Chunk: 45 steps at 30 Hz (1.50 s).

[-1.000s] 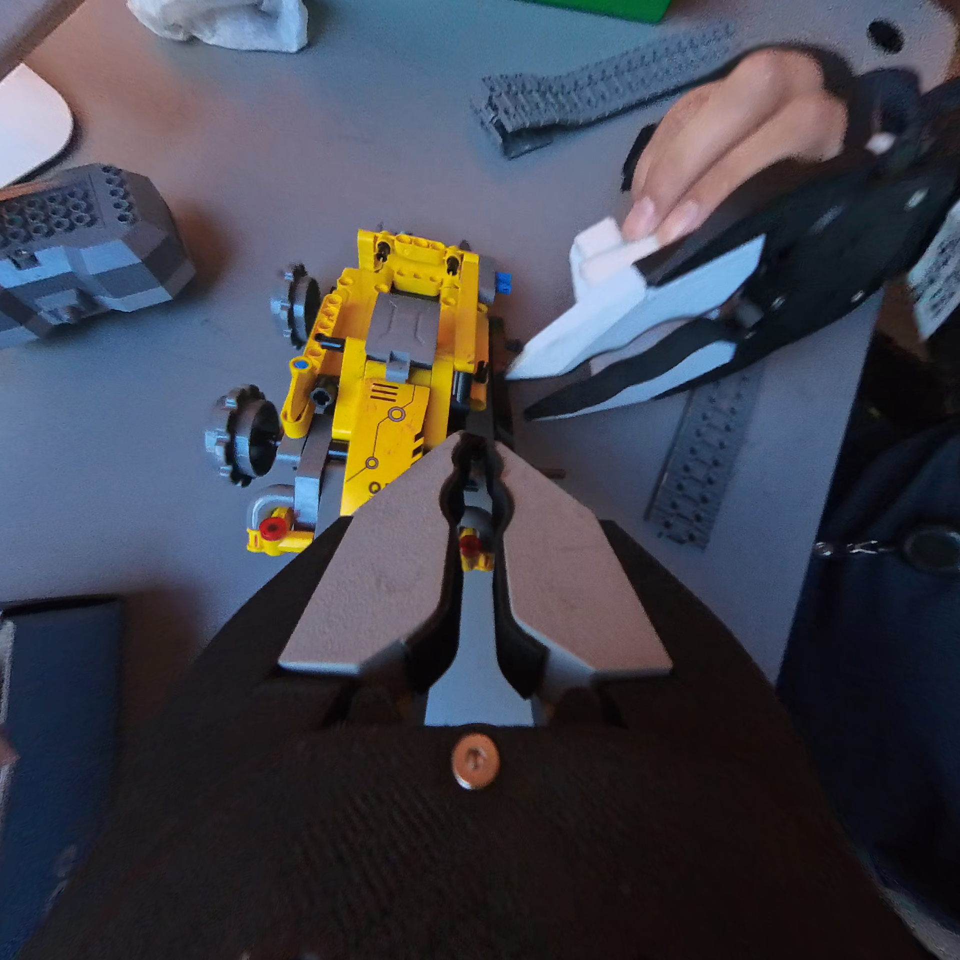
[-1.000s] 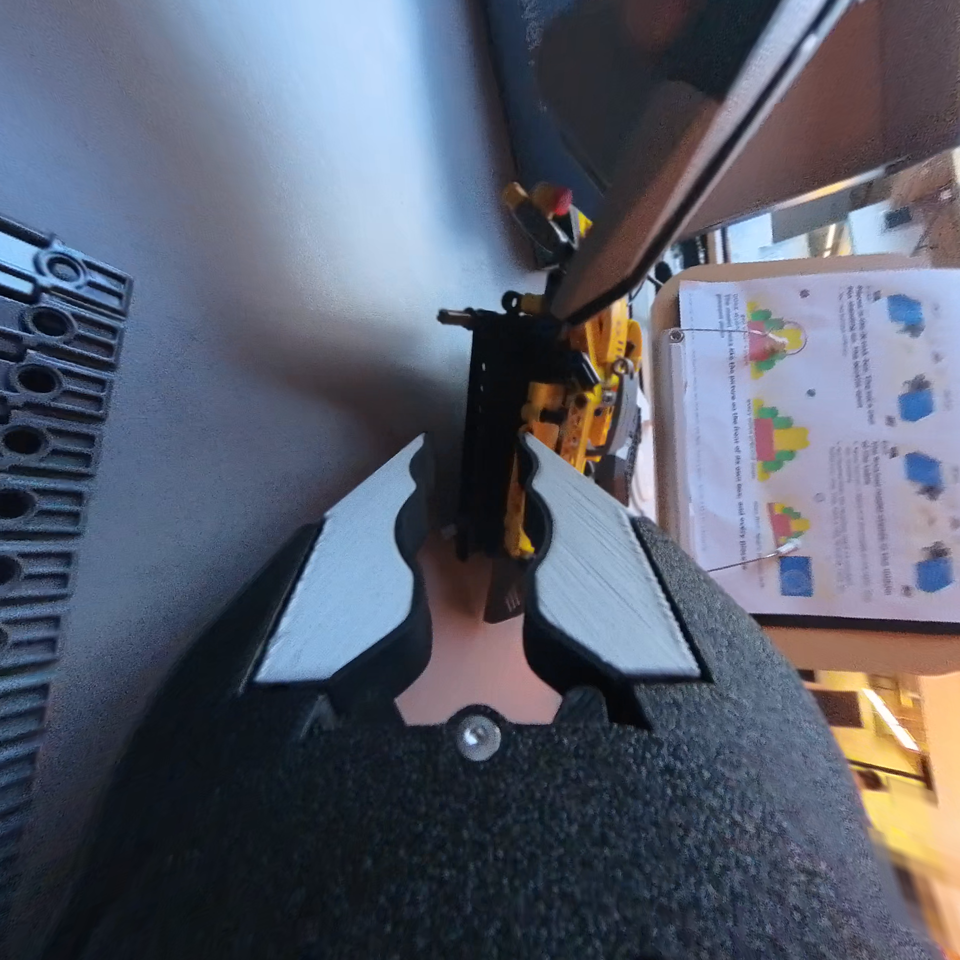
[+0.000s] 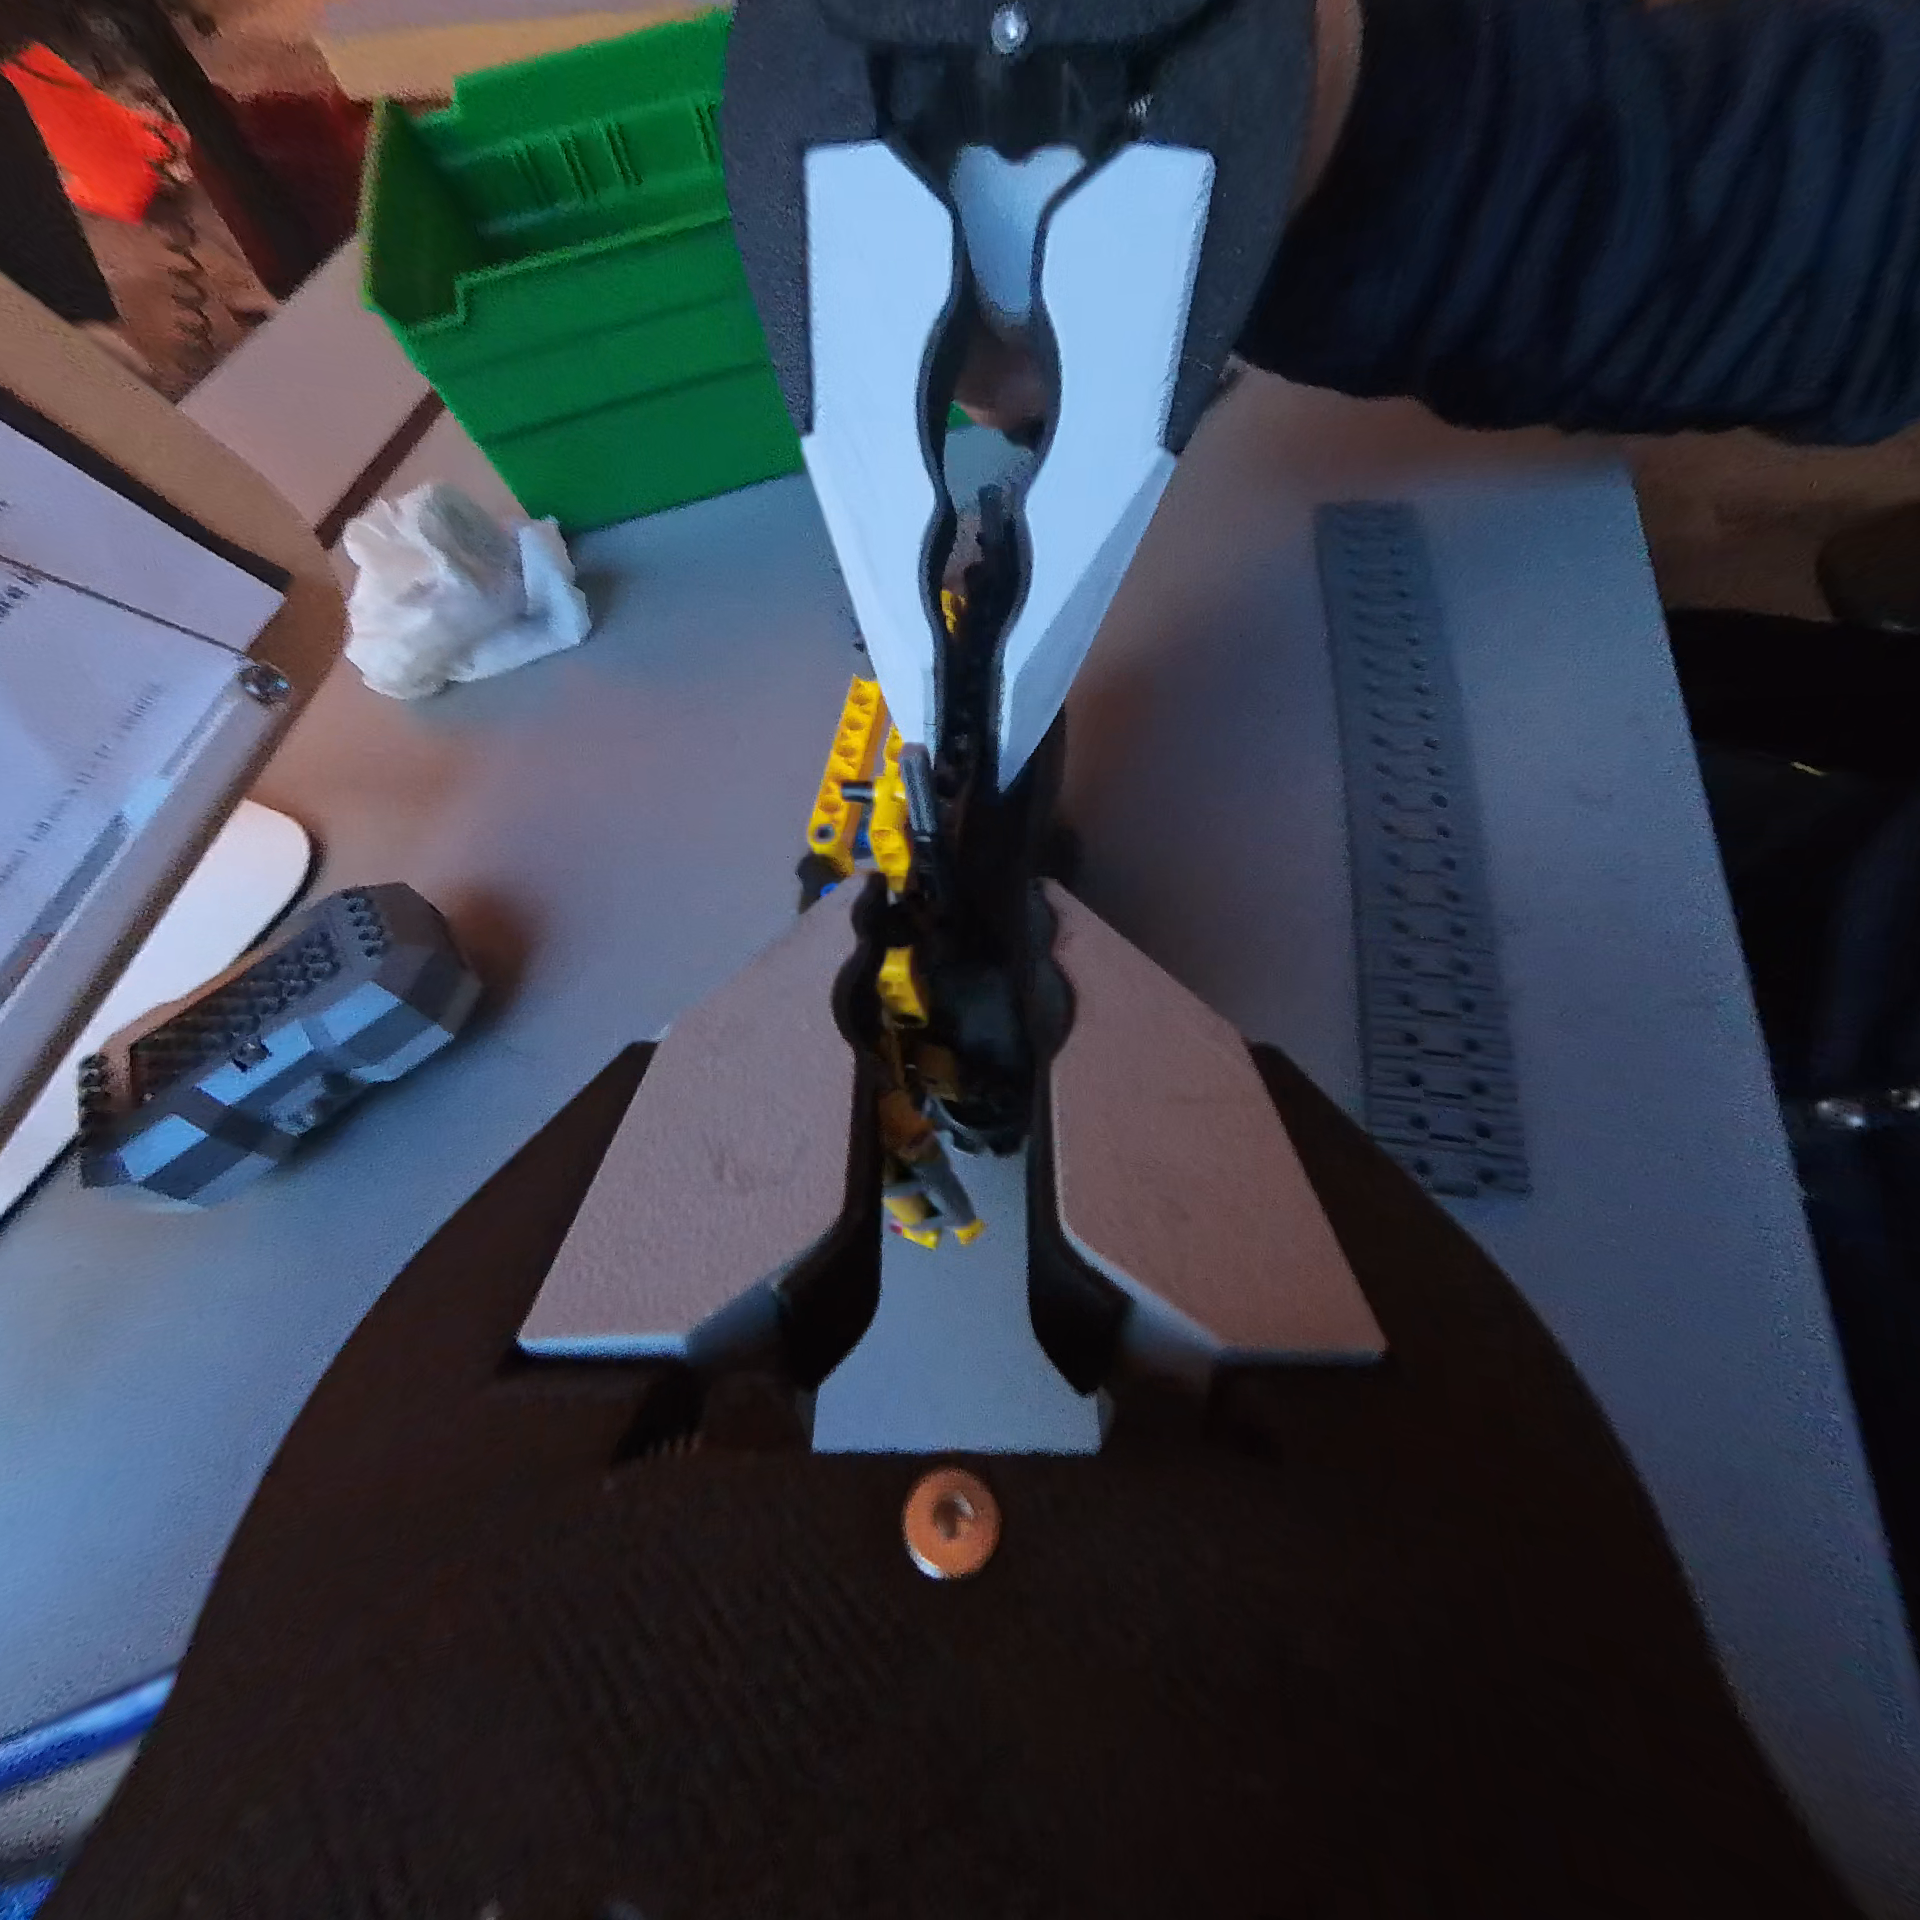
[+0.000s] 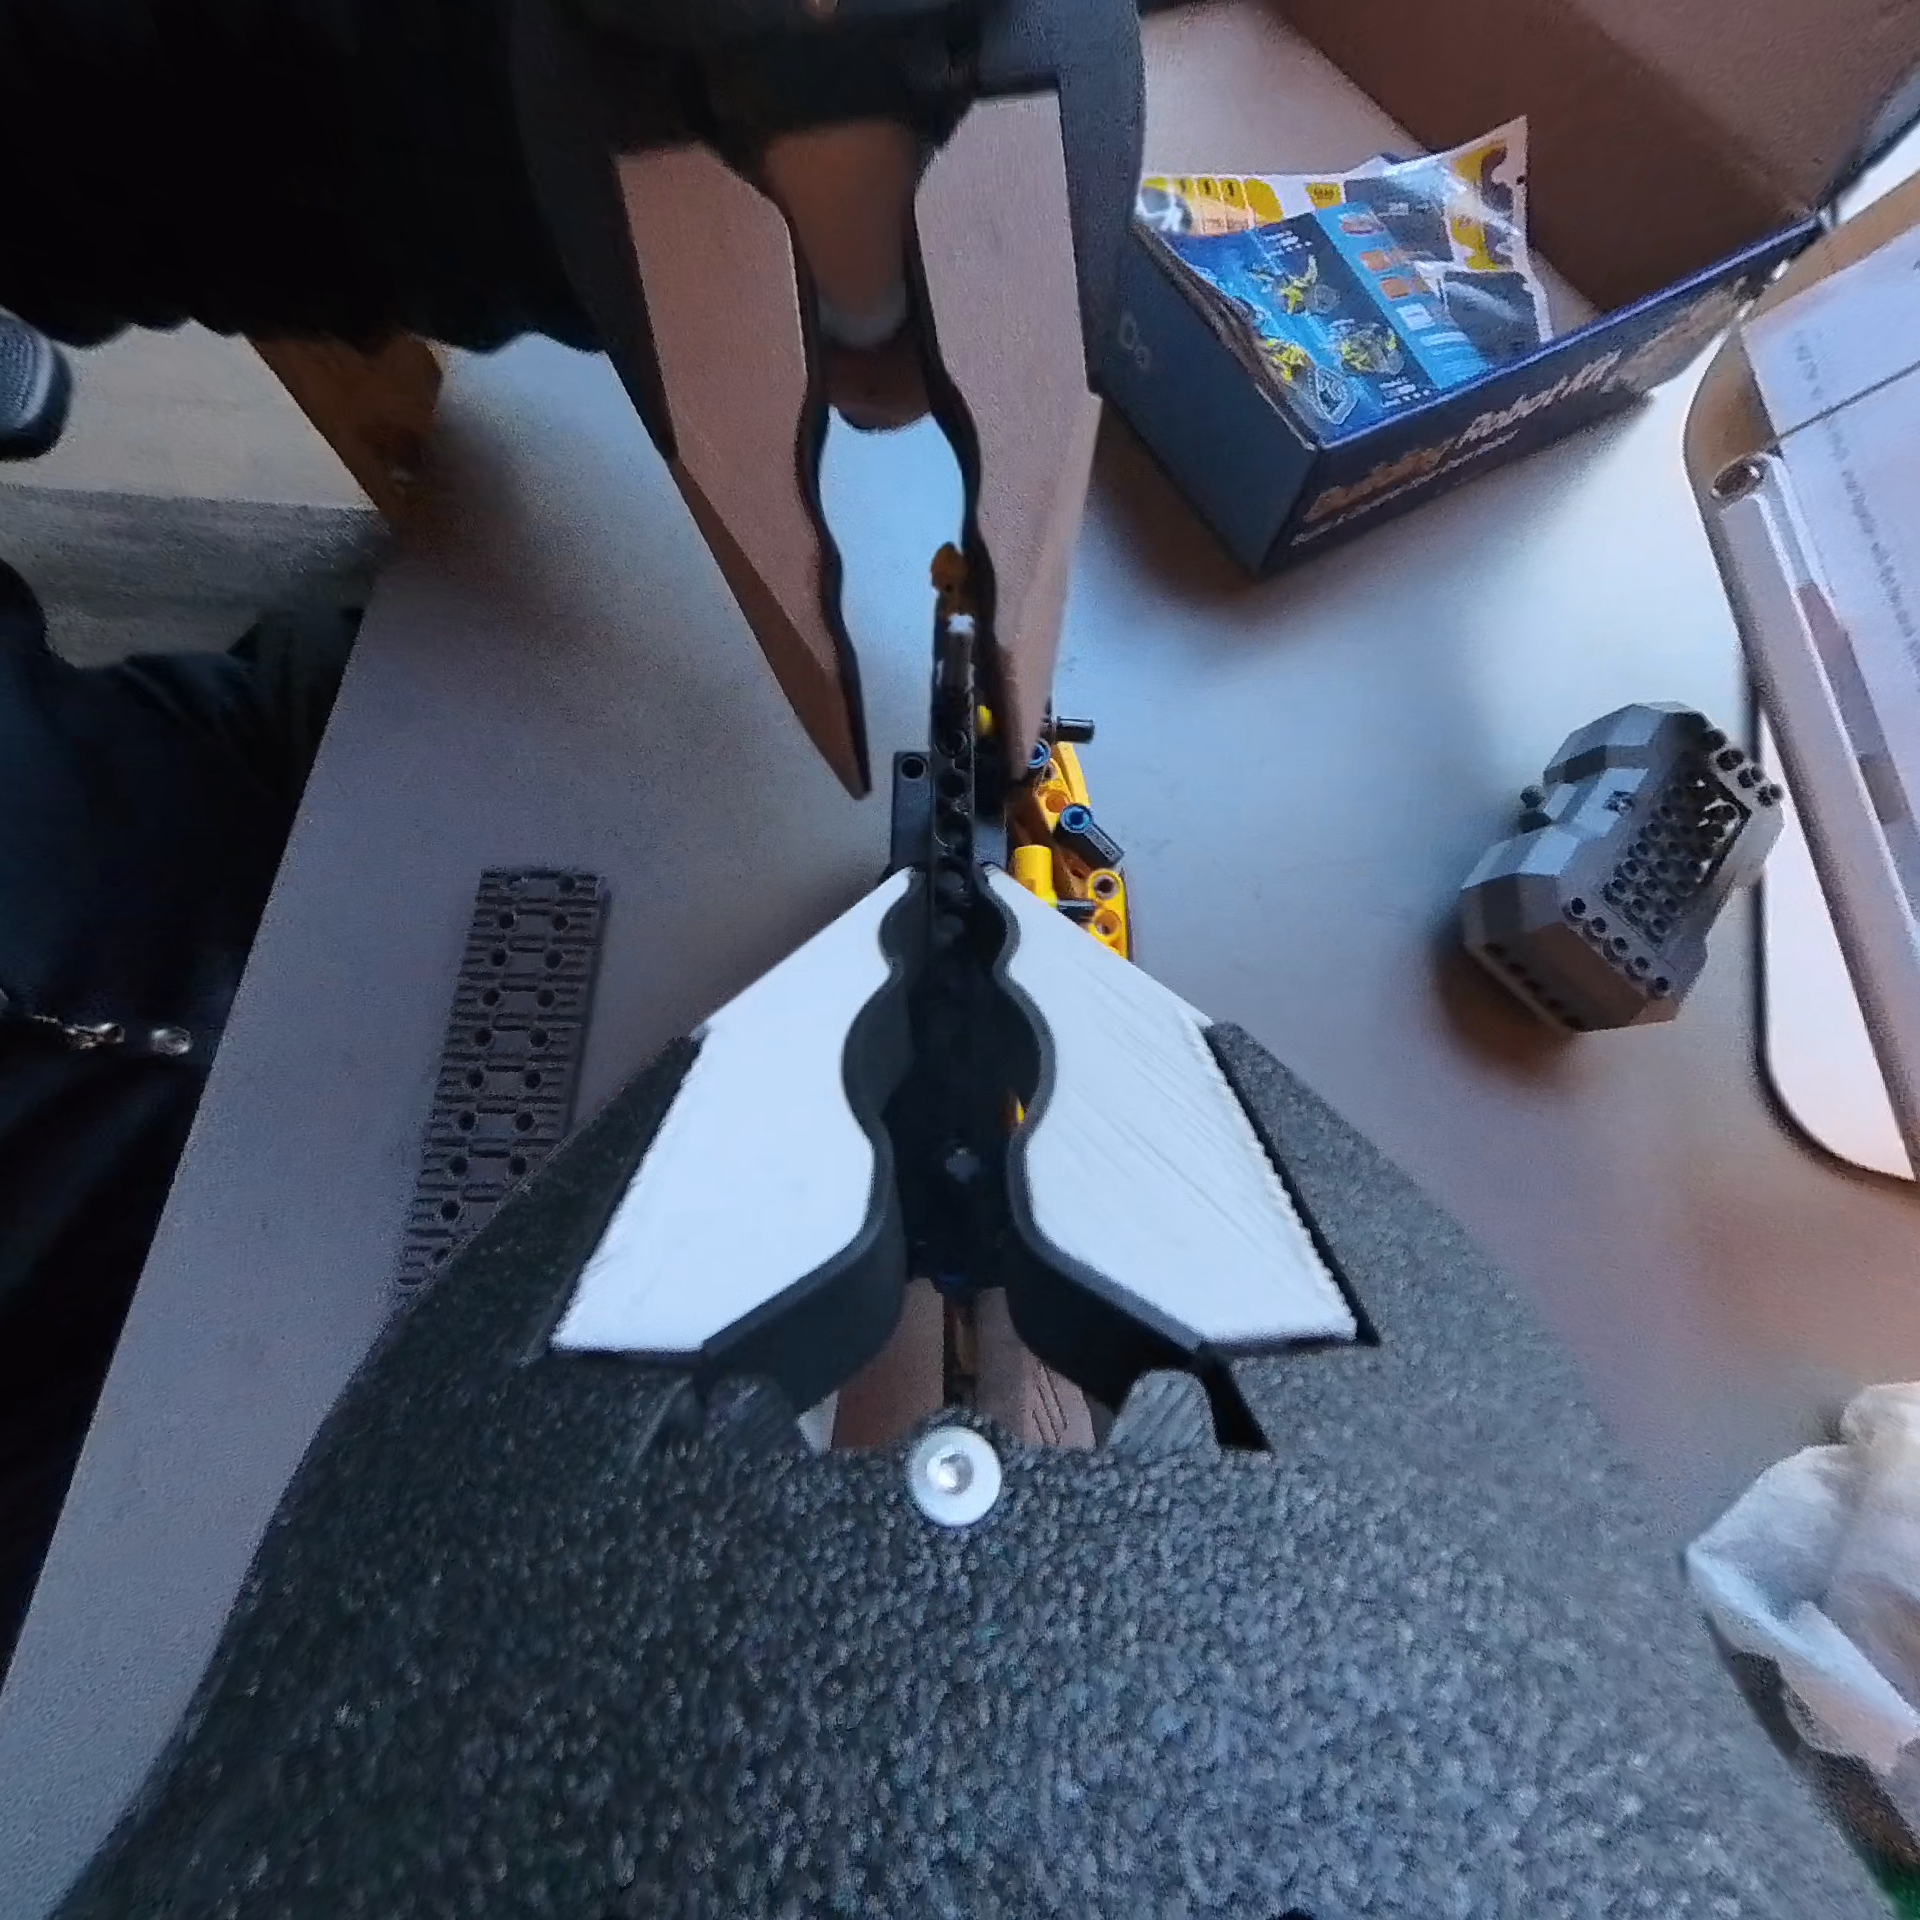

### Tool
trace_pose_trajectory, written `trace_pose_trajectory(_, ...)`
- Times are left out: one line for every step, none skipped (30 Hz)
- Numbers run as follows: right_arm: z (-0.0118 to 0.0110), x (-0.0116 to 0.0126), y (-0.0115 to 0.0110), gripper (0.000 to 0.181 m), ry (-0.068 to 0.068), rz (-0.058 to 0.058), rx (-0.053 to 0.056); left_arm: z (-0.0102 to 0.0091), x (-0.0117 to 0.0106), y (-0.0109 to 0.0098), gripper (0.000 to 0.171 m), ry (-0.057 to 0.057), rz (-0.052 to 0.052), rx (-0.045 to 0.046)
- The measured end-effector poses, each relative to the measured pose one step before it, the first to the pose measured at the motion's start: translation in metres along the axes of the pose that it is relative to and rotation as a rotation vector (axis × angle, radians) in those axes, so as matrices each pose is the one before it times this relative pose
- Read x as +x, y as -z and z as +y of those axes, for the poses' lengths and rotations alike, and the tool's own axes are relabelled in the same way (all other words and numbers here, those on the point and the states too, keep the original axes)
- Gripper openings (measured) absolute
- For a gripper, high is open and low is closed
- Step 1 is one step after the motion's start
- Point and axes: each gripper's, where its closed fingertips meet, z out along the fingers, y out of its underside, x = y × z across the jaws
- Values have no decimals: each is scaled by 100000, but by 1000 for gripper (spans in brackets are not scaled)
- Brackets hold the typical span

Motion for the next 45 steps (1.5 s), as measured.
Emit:
trace_pose_trajectory(48, 321, 21, 4, -689, 403, -38, -10, -394, -14, 16, -1323, 767, 1722)
trace_pose_trajectory(40, 229, 2, 5, -515, 16, -318, -34, -270, 23, 9, -797, 1638, 1295)
trace_pose_trajectory(33, 226, -19, 5, -263, -26, -617, -110, -192, 3, 7, 490, 2218, 1966)
trace_pose_trajectory(43, 305, -12, 5, 281, 423, -696, -61, -327, -33, 6, 1300, 1211, 2105)
trace_pose_trajectory(44, 285, 2, 5, 513, 189, -560, -65, -303, -24, 5, 1295, 898, 2617)
trace_pose_trajectory(58, 170, -14, 5, 107, -747, -543, -24, -238, -27, 6, 1635, 1193, 2367)
trace_pose_trajectory(62, 98, -26, 5, -247, -1366, -736, -21, -192, -48, 10, 1589, 1023, 2177)
trace_pose_trajectory(78, 153, -26, 6, -37, -795, -1007, -67, -75, 21, 9, 395, 1075, 2039)
trace_pose_trajectory(82, 198, -47, 6, 89, -128, -1180, 74, 15, 10, 6, -463, 874, 809)
trace_pose_trajectory(47, 185, -69, 6, 4, 146, -1216, 147, -144, -15, 6, -46, -469, -401)
trace_pose_trajectory(22, 159, -70, 6, 151, 432, -1126, 103, -129, -20, 6, 573, -823, -27)
trace_pose_trajectory(16, 87, -35, 6, 287, 323, -663, -1, -53, -8, 5, 157, -604, 1488)
trace_pose_trajectory(-43, 31, -10, 6, 74, -42, 283, -63, -113, 25, 4, 655, -1020, 2288)
trace_pose_trajectory(-57, -19, -19, 6, -500, -558, 756, -17, 19, 43, 4, 1467, -25, 1355)
trace_pose_trajectory(-49, -101, -22, 6, -885, -1241, 942, 15, 127, 59, 4, 786, 755, 113)
trace_pose_trajectory(-78, -127, -10, 6, -733, -1244, 1060, -22, 130, 78, 4, 89, 619, 235)
trace_pose_trajectory(15, -18, 8, 6, -326, -255, 409, -54, -17, 28, 4, 1184, -295, 436)
trace_pose_trajectory(112, 59, -7, 6, 160, 498, -320, -13, 31, -26, 6, 1379, 215, 271)
trace_pose_trajectory(56, 25, 31, 6, 561, 820, -16, -29, 119, -18, 9, 992, 997, 501)
trace_pose_trajectory(-36, -68, 58, 6, 669, 584, 427, -112, 31, 23, 9, 590, 417, 1136)
trace_pose_trajectory(-11, -255, 34, 6, 305, -314, 314, -132, 147, 30, 8, 636, 1184, 1393)
trace_pose_trajectory(-24, -294, 14, 6, -277, -651, 252, -181, 245, 7, 9, 800, 1654, 1640)
trace_pose_trajectory(-50, -286, -5, 6, -412, -336, 63, -24, 344, -93, 9, 1007, 2077, 562)
trace_pose_trajectory(-10, -238, -22, 6, 52, 285, -278, 123, 244, -182, 9, 594, 1178, -771)
trace_pose_trajectory(-11, -110, -18, 6, 624, 1394, -444, 203, 189, -216, 8, -831, 252, -1252)
trace_pose_trajectory(22, -37, 8, 6, 736, 1958, -519, 171, 144, -172, 6, -2337, -519, -966)
trace_pose_trajectory(35, -49, 60, 6, 238, 1600, -125, -27, 72, -59, 6, -2435, -1088, 242)
trace_pose_trajectory(8, -69, 131, 6, -502, 1147, 565, -95, 98, -55, 6, -1056, -543, 603)
trace_pose_trajectory(30, -25, 150, 6, -1053, 1327, 859, -88, 81, -89, 6, 536, -123, 376)
trace_pose_trajectory(-35, 147, 242, 7, -1308, 2349, 1496, -55, -49, -109, 6, 920, -632, 370)
trace_pose_trajectory(-259, 196, 354, 10, -1456, 2597, 2993, -16, -49, -105, 6, -366, -863, 459)
trace_pose_trajectory(-560, 71, 448, 11, -1713, 1656, 4655, -11, 7, -78, 6, -1321, -603, 329)
trace_pose_trajectory(-751, -27, 432, 13, -2032, 849, 5492, -53, 98, -43, 6, -645, 93, 470)
trace_pose_trajectory(-787, -114, 299, 17, -2192, 338, 5500, -49, 92, -35, 5, 341, 392, 416)
trace_pose_trajectory(-670, -186, 46, 20, -1972, -160, 4787, -56, 122, -27, 6, 341, 619, 575)
trace_pose_trajectory(-350, -221, -230, 21, -1414, -360, 2916, -49, 104, -50, 6, -123, 356, 488)
trace_pose_trajectory(122, -65, -455, 22, -596, 595, -114, -2, 61, -52, 6, -553, -15, 285)
trace_pose_trajectory(473, 259, -500, 21, 266, 2649, -2412, -25, 22, -41, 6, -640, -192, 401)
trace_pose_trajectory(469, 197, -450, 18, 992, 2279, -2418, 2, 20, -7, 6, -689, -140, 317)
trace_pose_trajectory(168, -163, -267, 17, 1144, 178, -556, 124, -23, 6, 6, -717, -147, -408)
trace_pose_trajectory(-72, -194, -60, 13, 491, -181, 857, -35, -27, 76, 6, -304, 118, 591)
trace_pose_trajectory(-129, -146, 18, 10, -164, -243, 960, -117, 34, 87, 5, 189, 567, 930)
trace_pose_trajectory(-131, -183, 22, 8, -284, -599, 891, -30, 99, 17, 6, 35, 668, 268)
trace_pose_trajectory(-91, -135, -36, 6, -119, -251, 557, -9, 52, -31, 6, -186, 109, 21)
trace_pose_trajectory(-21, -54, -81, 7, -232, 250, 8, -8, 78, -71, 6, -110, 54, -127)
